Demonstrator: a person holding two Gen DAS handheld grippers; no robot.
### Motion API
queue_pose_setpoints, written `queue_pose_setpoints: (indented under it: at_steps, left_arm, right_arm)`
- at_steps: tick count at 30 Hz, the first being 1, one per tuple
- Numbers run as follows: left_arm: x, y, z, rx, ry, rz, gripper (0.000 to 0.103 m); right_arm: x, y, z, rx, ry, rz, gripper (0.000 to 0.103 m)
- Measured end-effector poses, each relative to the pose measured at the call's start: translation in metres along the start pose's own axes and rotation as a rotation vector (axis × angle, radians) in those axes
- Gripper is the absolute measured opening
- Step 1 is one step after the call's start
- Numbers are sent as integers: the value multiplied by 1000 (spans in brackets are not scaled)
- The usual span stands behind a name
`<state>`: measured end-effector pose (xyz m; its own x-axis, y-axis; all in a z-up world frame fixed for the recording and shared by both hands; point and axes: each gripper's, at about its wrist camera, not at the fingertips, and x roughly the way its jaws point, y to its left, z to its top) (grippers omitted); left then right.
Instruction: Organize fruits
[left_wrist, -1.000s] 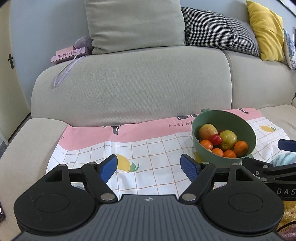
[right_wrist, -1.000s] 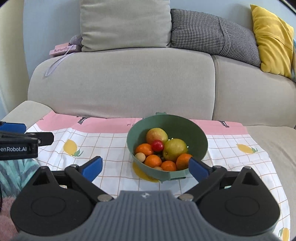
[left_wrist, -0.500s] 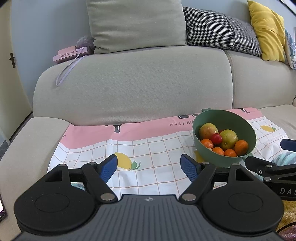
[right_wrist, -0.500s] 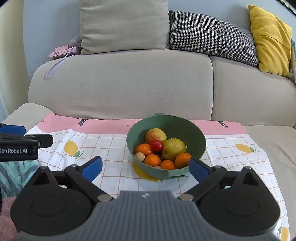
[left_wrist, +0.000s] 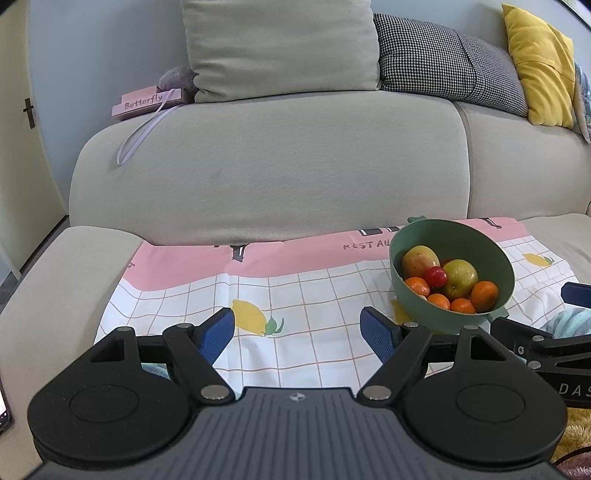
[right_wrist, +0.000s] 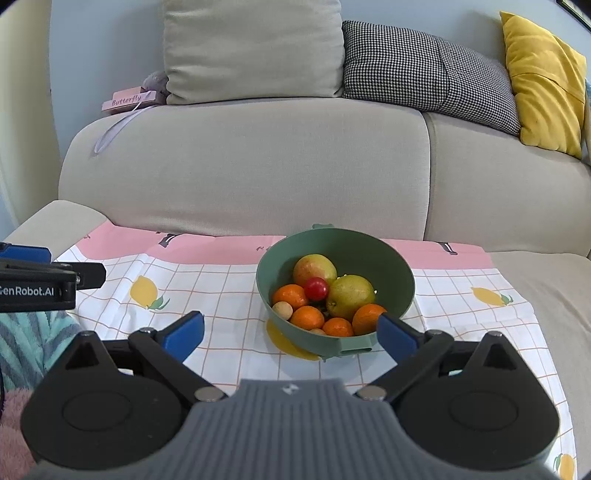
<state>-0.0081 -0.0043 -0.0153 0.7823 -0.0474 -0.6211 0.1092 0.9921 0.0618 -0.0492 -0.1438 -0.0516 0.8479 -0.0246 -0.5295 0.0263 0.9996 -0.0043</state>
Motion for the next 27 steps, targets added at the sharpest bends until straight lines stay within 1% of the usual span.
queue_pose_setpoints:
  at_steps: [8, 10, 27]
  left_arm:
    - [-1, 2, -1, -1, -6, 0, 91]
    - [-2, 2, -1, -1, -6, 1, 91]
    - [-3, 3, -2, -1, -9, 2, 91]
  right_arm:
    - [-1, 0, 0, -10, -3, 5, 97]
    - [0, 0, 0, -10, -4, 5, 99]
    - [0, -2, -1, -10, 1, 5, 99]
